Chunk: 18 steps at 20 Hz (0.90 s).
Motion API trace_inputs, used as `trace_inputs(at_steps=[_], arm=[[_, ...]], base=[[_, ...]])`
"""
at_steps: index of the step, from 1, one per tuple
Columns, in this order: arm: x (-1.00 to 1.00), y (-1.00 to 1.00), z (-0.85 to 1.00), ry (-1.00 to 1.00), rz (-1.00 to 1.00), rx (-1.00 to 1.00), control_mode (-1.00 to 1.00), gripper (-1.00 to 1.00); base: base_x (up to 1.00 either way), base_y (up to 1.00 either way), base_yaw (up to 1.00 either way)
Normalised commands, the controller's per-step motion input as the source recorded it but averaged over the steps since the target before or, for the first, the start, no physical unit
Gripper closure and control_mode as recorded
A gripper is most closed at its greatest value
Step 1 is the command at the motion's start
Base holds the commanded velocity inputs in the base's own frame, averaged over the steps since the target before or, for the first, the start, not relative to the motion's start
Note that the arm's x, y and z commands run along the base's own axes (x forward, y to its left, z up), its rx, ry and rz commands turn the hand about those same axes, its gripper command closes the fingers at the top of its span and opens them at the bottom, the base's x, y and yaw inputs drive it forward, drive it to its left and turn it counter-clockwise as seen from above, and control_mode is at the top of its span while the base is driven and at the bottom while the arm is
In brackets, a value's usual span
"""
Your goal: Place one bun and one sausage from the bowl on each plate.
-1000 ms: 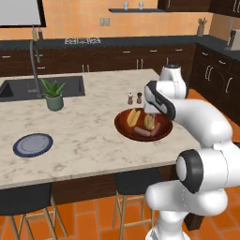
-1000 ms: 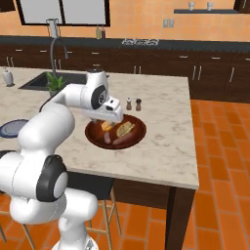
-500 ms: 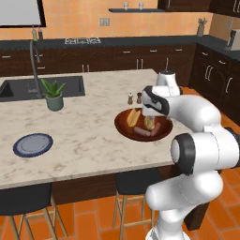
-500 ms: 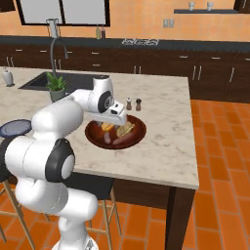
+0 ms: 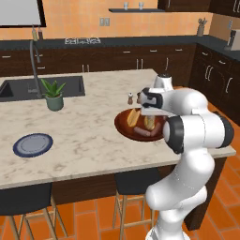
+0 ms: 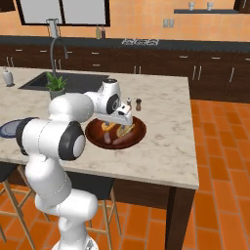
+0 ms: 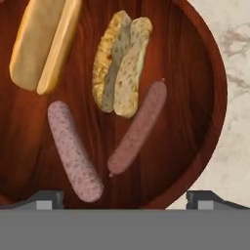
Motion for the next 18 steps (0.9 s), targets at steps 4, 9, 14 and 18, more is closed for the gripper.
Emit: trace_inputs(at_steps=[4,9,14,18], arm=[[0.48,0.00,-0.37,-0.01,0.00,0.00,-1.00,-1.00],[0.30,-0.05,-0.31,0.00,-0.02,0.01,-1.00,-1.00],[0.39,0.00,-0.23,0.00,-0.05,0.00,-1.00,-1.00],[0.36,-0.07,-0.30,0.00,-0.04,0.00,-1.00,-1.00]], base=[[0.00,0.00,0.00],[0.00,0.00,0.00],[0.00,0.00,0.00],[0.00,0.00,0.00]])
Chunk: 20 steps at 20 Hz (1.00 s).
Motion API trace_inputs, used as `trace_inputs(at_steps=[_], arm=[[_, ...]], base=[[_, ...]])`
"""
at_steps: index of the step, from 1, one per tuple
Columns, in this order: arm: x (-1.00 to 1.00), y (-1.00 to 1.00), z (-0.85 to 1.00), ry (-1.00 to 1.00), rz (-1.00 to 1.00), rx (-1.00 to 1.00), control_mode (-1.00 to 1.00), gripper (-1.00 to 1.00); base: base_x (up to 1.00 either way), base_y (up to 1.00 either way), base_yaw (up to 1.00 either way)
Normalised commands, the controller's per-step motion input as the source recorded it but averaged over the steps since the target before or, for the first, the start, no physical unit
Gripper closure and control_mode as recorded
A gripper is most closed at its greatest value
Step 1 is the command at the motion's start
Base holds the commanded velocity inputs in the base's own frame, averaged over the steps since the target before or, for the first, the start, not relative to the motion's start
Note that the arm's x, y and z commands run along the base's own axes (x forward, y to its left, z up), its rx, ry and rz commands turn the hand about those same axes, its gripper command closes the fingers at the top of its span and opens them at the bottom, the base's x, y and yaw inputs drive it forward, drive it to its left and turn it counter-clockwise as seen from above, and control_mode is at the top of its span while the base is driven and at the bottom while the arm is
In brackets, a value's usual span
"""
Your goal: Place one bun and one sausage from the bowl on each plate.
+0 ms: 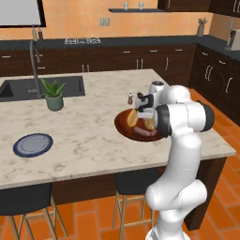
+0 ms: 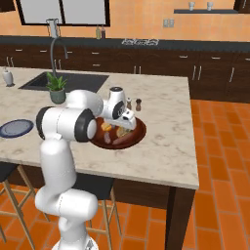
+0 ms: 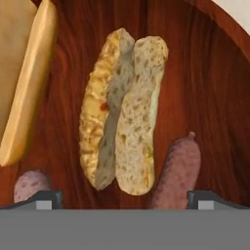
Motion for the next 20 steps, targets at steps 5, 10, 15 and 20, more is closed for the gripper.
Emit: trace_inputs(at_steps=[5,10,15,20], arm=[[0.49,-0.06,-0.22,0.00,-0.02,0.00,-1.00,-1.00],[0.57,-0.05,-0.27,0.00,0.00,0.00,-1.00,-1.00],[0.20,0.00,-0.35,0.00,0.00,0.00,-1.00,-1.00],[0.00,0.00,-0.06,0.00,0.00,0.00,-1.00,-1.00]], base=[[0.00,0.00,0.00],[0.00,0.00,0.00],[0.00,0.00,0.00],[0.00,0.00,0.00]])
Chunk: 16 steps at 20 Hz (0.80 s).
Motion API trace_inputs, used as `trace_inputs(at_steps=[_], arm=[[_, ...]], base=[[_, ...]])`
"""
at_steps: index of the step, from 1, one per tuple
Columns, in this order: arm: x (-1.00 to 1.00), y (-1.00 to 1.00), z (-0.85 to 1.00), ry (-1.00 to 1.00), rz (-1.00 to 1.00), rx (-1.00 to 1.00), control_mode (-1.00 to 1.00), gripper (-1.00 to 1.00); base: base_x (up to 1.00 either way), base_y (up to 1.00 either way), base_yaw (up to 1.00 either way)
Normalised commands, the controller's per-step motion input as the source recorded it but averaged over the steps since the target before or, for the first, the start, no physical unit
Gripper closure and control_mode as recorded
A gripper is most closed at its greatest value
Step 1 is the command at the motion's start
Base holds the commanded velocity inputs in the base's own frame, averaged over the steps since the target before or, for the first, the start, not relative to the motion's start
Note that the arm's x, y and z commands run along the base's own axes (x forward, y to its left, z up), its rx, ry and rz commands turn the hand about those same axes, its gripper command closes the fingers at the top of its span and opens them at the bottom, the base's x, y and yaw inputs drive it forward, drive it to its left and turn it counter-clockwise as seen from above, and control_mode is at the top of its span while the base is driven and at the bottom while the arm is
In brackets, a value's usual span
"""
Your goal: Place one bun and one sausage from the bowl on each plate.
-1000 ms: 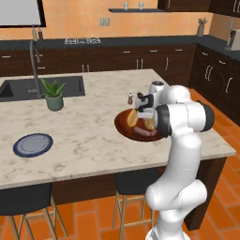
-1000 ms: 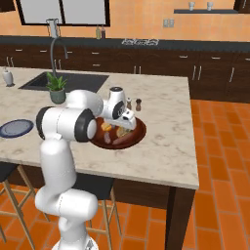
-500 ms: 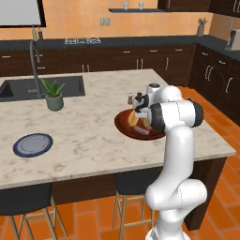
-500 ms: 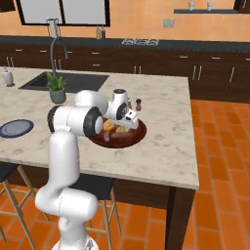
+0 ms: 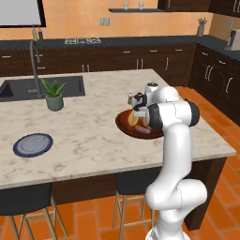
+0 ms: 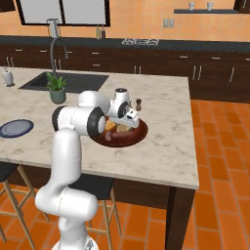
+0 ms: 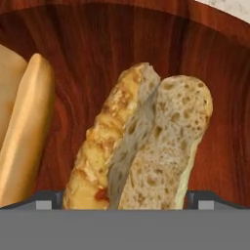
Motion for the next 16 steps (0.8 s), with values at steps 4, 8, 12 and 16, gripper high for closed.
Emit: trace_inputs(at_steps=[4,8,12,16], arm=[[0.00,0.00,0.00,0.00,0.00,0.00,-1.00,1.00],[0.00,0.00,0.00,0.00,0.00,0.00,-1.00,1.00],[-0.04,0.00,0.00,-0.01,0.00,0.00,-1.00,1.00],[-0.39,-0.03,0.63,-0.02,0.01,0.00,-1.00,1.00]], base=[[0.00,0.00,0.00],[0.00,0.00,0.00],[0.00,0.00,0.00],[0.00,0.00,0.00]])
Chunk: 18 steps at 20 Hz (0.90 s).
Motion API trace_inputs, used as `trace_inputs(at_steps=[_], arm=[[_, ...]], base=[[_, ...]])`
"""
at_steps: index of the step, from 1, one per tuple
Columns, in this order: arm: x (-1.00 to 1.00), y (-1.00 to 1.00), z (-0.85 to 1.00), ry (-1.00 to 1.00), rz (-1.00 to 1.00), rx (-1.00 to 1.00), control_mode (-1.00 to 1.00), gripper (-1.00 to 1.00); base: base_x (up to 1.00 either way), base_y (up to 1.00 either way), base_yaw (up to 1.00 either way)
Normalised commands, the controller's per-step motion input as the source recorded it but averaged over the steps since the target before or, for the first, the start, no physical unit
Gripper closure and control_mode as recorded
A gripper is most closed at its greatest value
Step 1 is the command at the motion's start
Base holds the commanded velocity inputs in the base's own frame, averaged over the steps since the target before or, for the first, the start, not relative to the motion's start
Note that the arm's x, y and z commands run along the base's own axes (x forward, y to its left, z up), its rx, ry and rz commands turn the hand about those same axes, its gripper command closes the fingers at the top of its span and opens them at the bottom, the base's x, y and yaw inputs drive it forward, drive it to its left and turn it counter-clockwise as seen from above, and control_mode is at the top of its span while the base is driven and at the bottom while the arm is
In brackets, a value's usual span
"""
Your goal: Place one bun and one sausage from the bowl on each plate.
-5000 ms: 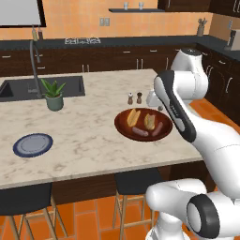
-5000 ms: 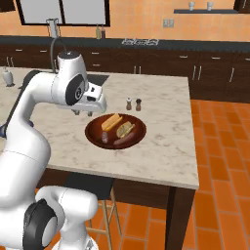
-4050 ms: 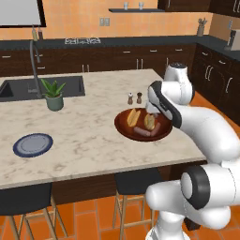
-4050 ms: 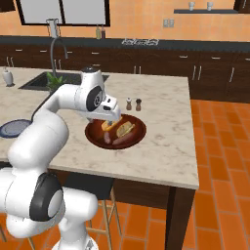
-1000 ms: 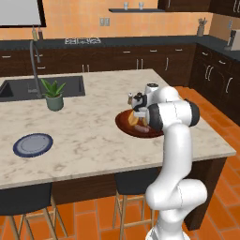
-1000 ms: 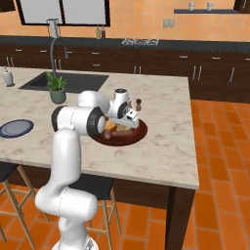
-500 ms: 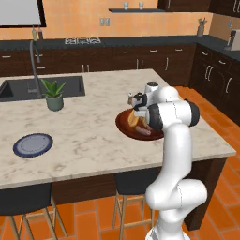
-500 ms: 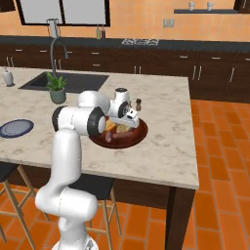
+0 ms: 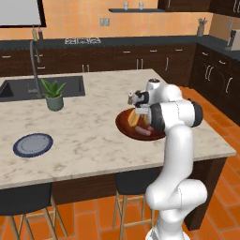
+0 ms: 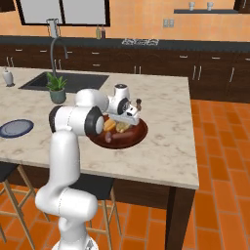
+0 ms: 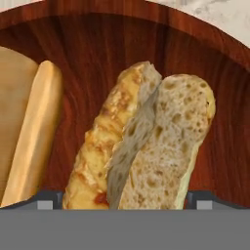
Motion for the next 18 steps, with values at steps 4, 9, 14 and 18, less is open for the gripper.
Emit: trace_inputs(at_steps=[4,9,14,18], arm=[[-0.55,0.10,0.84,0.03,0.02,0.00,-1.00,1.00],[-0.81,0.57,0.41,0.02,0.05,-0.01,-1.00,1.00],[-0.65,0.96,0.16,0.00,0.14,-0.01,-1.00,1.00],[-0.21,1.00,0.29,0.03,0.29,0.00,-1.00,1.00]], base=[[0.00,0.00,0.00],[0.00,0.00,0.00],[0.00,0.00,0.00],[0.00,0.00,0.00]])
